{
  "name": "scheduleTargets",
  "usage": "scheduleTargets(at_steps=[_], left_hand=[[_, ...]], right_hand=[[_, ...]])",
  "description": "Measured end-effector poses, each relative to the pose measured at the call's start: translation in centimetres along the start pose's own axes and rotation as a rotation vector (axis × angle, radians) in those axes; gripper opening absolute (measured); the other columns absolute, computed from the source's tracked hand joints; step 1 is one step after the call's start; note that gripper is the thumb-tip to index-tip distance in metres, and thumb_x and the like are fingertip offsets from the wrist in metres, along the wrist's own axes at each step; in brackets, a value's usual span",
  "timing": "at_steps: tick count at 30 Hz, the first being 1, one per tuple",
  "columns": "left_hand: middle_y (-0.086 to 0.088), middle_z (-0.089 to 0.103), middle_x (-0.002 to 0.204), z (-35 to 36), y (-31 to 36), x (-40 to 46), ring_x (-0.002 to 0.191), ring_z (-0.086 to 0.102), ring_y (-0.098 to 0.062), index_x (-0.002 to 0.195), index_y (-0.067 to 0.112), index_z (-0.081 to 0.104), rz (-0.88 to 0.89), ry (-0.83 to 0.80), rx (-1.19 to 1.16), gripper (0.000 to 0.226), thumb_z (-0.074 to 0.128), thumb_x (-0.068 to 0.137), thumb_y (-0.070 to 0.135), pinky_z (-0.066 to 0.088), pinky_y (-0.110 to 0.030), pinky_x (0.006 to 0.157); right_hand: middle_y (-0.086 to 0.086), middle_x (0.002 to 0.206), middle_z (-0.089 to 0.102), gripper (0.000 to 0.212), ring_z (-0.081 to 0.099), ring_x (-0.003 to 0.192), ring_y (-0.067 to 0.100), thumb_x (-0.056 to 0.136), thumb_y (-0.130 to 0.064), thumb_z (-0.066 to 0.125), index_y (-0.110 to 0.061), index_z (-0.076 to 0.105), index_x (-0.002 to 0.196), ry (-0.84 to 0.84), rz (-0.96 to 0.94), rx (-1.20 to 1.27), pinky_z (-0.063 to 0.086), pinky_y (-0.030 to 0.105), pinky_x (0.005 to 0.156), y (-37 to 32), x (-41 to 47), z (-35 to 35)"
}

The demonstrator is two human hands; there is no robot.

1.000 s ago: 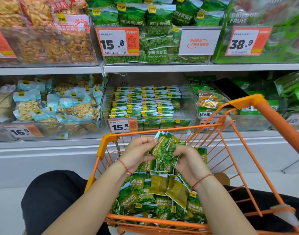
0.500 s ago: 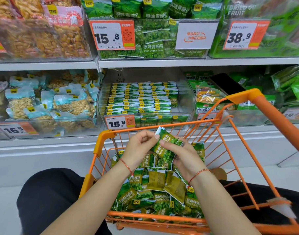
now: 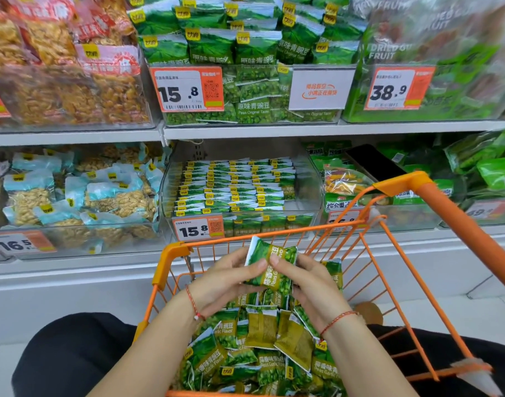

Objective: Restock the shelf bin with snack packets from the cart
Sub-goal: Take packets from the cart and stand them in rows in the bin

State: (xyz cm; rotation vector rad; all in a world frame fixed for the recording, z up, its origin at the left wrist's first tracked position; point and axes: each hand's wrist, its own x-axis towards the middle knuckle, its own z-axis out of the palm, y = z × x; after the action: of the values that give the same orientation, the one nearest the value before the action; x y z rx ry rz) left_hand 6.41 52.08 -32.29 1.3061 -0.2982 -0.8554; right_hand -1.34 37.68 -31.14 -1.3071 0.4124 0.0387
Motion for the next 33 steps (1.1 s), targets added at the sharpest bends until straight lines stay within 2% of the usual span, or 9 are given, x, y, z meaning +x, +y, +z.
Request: scheduleTargets(at_steps=[7,10,12,14,17,23,25,29,33], left_hand=[[0.003,0.073,0.099,0.9,1.0,1.6,0.093,0.069,-0.012,0.120,0.015,0.058,0.130,0.065,0.158,0.055,0.082,0.071,0.022,0.055,-0.027,0.075],[0.002,0.074,0.100,0.9,3.1,3.7,0.091,0.069,-0.013,0.116,0.012,0.061,0.206,0.141,0.258,0.054,0.083,0.069,0.027,0.056,-0.025,0.072],[-0.002,0.072,0.107,0.4,4.5,5.4,0.099,0.068,-0.019,0.119,0.013,0.061,0.192,0.190,0.281,0.074,0.086,0.056,0.043,0.056,-0.036,0.083],[0.000,0.073,0.103,-0.2,5.6,6.9,0.099,0.068,-0.019,0.116,0.014,0.062,0.175,0.239,0.281,0.079,0.083,0.048,0.048,0.053,-0.045,0.091],[0.016,0.072,0.079,-1.7,6.5,9.3,0.082,0.068,0.000,0.098,0.021,0.063,0.164,0.337,0.303,0.047,0.084,0.061,0.042,0.053,-0.042,0.091],[0.006,0.068,0.090,-3.7,8.6,14.1,0.088,0.065,-0.012,0.090,0.028,0.061,0.191,0.426,0.499,0.021,0.077,0.077,0.032,0.055,-0.031,0.078],[0.007,0.068,0.091,-3.9,9.3,15.8,0.085,0.065,-0.010,0.086,0.030,0.060,0.222,0.428,0.569,0.020,0.078,0.077,0.032,0.051,-0.028,0.077],[-0.003,0.064,0.117,-3.6,9.7,20.5,0.103,0.059,-0.018,0.117,0.013,0.061,0.218,0.443,0.699,0.052,0.077,0.075,0.040,0.038,-0.019,0.080],[0.000,0.063,0.105,-2.8,10.0,24.3,0.090,0.056,-0.014,0.106,0.023,0.059,0.239,0.342,0.984,0.039,0.075,0.076,0.042,0.036,-0.019,0.067]], right_hand=[[0.006,0.104,0.073,0.038,0.063,0.107,0.021,0.068,-0.027,0.071,-0.008,0.070,0.101,-0.030,-0.038,0.087,0.044,0.034,0.096,-1.8,0.9,-1.0],[0.008,0.126,0.062,0.081,0.052,0.122,0.022,0.055,-0.052,0.083,-0.008,0.062,0.120,-0.002,-0.006,-0.008,0.034,0.040,0.109,-4.3,2.7,-1.1],[0.003,0.137,0.054,0.085,0.047,0.127,0.019,0.066,-0.063,0.072,-0.013,0.054,0.132,0.109,-0.108,-0.321,0.030,0.029,0.104,-6.7,4.2,-1.2],[0.004,0.135,0.054,0.064,0.048,0.125,0.020,0.084,-0.052,0.062,-0.011,0.053,0.132,0.435,-0.334,-0.678,0.035,0.026,0.096,-8.8,6.6,-2.1],[0.011,0.141,0.047,0.051,0.036,0.135,0.025,0.093,-0.035,0.053,-0.009,0.048,0.137,0.759,-0.508,-0.876,0.029,0.033,0.109,-10.7,11.2,-3.6],[0.011,0.153,0.028,0.051,0.009,0.146,0.028,0.099,-0.031,0.034,-0.006,0.032,0.143,0.655,-0.400,-1.745,0.004,0.046,0.117,-8.8,17.7,-6.5],[0.014,0.151,0.031,0.050,0.012,0.145,0.028,0.098,-0.031,0.036,-0.004,0.037,0.140,0.707,-0.365,-1.631,0.002,0.046,0.117,-8.8,18.8,-6.1],[0.014,0.154,0.025,0.051,0.007,0.146,0.026,0.087,-0.027,0.052,-0.004,0.044,0.132,0.791,-0.348,-1.439,-0.005,0.043,0.116,-7.6,19.5,-5.1],[0.018,0.153,0.026,0.051,0.010,0.145,0.031,0.079,-0.020,0.058,0.000,0.049,0.125,0.844,-0.476,-1.421,-0.004,0.044,0.116,-6.6,20.0,-5.8]])
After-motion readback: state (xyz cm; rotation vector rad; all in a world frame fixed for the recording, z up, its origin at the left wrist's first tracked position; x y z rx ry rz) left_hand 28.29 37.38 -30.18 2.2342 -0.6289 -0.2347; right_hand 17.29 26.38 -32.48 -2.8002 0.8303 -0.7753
